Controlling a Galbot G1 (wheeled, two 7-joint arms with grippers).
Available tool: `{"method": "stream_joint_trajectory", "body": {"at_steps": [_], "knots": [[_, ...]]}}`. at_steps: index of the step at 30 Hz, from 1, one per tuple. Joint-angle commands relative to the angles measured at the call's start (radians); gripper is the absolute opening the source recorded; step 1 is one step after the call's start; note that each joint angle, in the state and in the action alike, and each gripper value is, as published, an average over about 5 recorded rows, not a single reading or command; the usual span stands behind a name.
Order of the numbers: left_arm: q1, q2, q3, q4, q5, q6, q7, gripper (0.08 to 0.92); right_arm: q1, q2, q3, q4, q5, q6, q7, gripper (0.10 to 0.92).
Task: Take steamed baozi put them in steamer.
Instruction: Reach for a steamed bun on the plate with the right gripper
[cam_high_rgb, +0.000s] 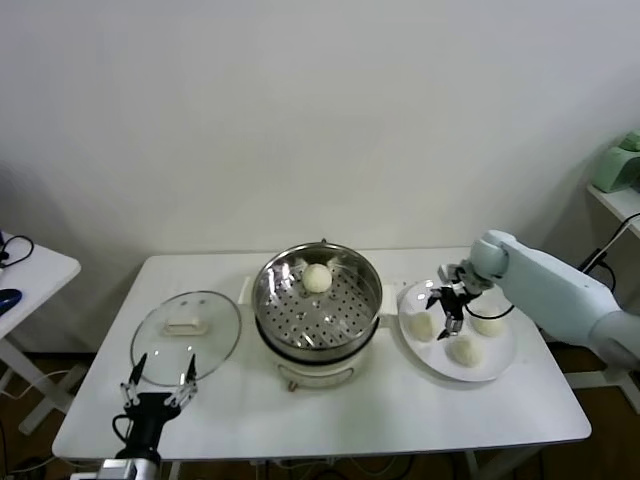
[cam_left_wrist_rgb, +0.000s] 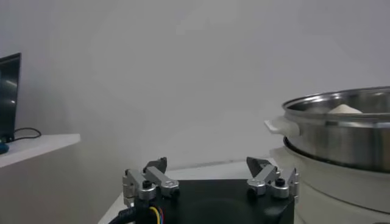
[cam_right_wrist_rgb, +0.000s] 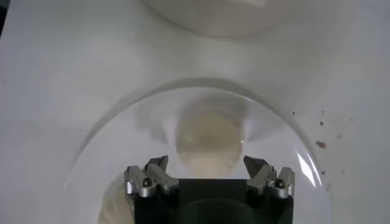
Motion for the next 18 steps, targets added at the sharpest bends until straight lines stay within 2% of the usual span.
{"method": "stream_joint_trajectory", "body": {"at_steps": [1, 12, 18], "knots": [[0.001, 0.002, -0.002, 0.009, -0.002, -0.004, 0.001, 0.823, -0.034, 0.041, 0.036, -0.051, -0.018, 0.005, 0.014, 0.823], [0.0, 0.002, -0.002, 0.014, -0.003, -0.006, 0.0, 0.823, -0.034, 0.055, 0.038, -0.054, -0.015, -0.006, -0.005, 0.817], [0.001, 0.002, -0.002, 0.012, -0.002, -0.005, -0.001, 0.823, -0.035, 0.051, 0.038, -0.055, -0.017, -0.006, -0.004, 0.746]]}}
